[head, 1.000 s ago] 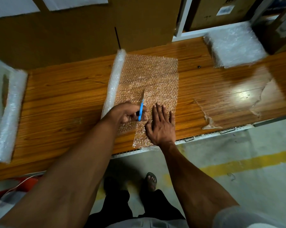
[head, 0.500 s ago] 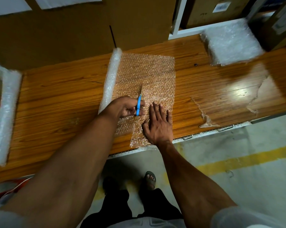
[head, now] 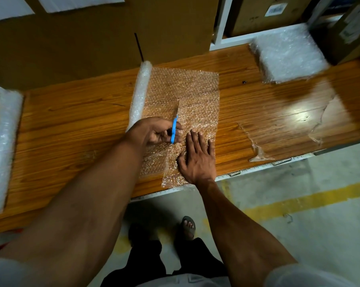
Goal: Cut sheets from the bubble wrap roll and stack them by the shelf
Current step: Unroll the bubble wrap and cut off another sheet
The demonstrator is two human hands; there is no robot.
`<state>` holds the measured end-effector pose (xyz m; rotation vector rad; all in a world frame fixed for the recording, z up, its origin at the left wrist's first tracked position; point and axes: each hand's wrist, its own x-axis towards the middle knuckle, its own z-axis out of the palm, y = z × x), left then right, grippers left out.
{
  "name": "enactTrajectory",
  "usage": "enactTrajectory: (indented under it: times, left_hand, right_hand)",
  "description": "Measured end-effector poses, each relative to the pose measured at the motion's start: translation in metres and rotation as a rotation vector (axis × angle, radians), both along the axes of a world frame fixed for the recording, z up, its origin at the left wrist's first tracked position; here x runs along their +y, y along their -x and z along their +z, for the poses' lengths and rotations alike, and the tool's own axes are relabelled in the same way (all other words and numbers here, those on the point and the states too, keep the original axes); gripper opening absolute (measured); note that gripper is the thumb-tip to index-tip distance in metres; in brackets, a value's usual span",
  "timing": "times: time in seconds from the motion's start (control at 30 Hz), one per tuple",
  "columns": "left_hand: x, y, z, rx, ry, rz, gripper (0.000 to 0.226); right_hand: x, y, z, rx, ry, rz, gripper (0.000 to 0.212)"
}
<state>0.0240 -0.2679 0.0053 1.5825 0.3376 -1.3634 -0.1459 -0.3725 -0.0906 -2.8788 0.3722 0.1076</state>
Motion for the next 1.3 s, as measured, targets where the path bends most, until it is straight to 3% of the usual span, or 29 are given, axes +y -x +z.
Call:
enactTrajectory:
  times: [0.5, 0.93, 1.3]
  left_hand:
    - [-0.009, -0.015, -0.012, -0.064, -0.019, 0.052, 0.011]
    - [-0.016, -0.023, 0.000, 0.052, -0.014, -0.051, 0.023]
    - [-0.028, -0.040, -0.018, -0.066, -0.013, 0.054, 0.014]
  right_hand:
    - [0.000, 0.001, 0.004, -0.001, -0.007, -0.018, 0.077]
    - [0.000, 0.002, 0.004, -0.027, -0.020, -0.026, 0.080]
    - [-0.001, 0.002, 0.004, -0.025, -0.034, -0.027, 0.081]
